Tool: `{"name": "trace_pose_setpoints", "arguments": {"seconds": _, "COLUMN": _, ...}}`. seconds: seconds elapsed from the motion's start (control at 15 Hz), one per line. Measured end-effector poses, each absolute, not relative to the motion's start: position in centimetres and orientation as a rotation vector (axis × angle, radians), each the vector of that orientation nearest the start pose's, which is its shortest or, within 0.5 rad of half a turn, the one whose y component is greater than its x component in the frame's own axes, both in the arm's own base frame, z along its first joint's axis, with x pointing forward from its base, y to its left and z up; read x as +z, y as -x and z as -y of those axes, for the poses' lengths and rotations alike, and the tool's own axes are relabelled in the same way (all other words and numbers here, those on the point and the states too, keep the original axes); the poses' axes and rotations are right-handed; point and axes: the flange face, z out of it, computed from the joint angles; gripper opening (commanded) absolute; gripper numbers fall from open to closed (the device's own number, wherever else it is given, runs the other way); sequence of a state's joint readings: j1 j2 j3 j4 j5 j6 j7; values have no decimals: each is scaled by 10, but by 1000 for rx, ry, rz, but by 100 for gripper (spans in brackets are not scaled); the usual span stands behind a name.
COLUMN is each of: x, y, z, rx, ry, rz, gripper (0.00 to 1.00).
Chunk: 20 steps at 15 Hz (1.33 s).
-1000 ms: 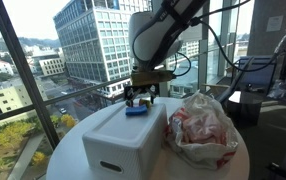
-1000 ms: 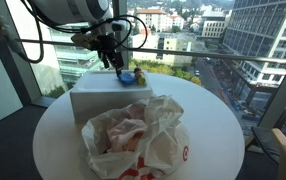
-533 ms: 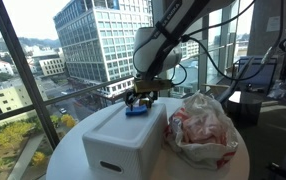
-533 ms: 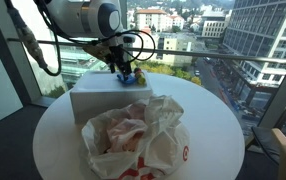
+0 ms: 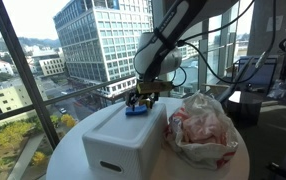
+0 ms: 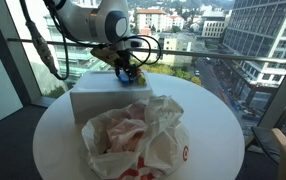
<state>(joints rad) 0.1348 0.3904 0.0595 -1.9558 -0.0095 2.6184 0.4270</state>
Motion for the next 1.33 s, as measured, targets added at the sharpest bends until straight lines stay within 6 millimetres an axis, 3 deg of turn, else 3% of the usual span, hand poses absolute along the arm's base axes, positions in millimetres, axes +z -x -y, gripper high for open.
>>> {"name": "trace_pose_setpoints", "arguments": {"seconds": 0.13, "x": 299, "y": -636, "z": -119, "rx": -380, "ry": 2990, "rz": -352, "gripper": 74}}
{"name": "trace_pose_setpoints", "arguments": {"seconds": 0.33, "x": 289, "y": -644, "z": -115, "rx": -365, "ry": 2981, "rz": -352, "gripper": 51}}
{"name": "trace_pose_setpoints", "arguments": {"seconds": 0.67, "x": 295, "y": -649, "z": -111, "rx": -372, "ry": 2949, "rz": -373, "gripper": 18}}
{"name": "trace_pose_setpoints", "arguments": {"seconds": 0.8, "x": 297, "y": -646, "z": -113, "rx": -364, "ry": 2939, "rz": -368, "gripper": 18}}
{"name": "trace_pose_setpoints", "arguments": {"seconds": 1.0, "x": 299, "y": -635, "z": -116, "rx": -350, "ry": 2943, "rz": -358, "gripper": 11}}
{"name": "trace_pose_setpoints", "arguments": {"seconds": 1.07, "x": 300, "y": -631, "z": -115, "rx": -346, "ry": 2945, "rz": -357, "gripper": 14}}
{"name": "trace_pose_setpoints", "arguments": {"seconds": 1.27, "x": 305, "y": -616, "z": -115, "rx": -330, "ry": 2953, "rz": -351, "gripper": 8}}
{"name": "trace_pose_setpoints", "arguments": {"seconds": 1.33, "x": 308, "y": -610, "z": -116, "rx": -327, "ry": 2956, "rz": -346, "gripper": 11}}
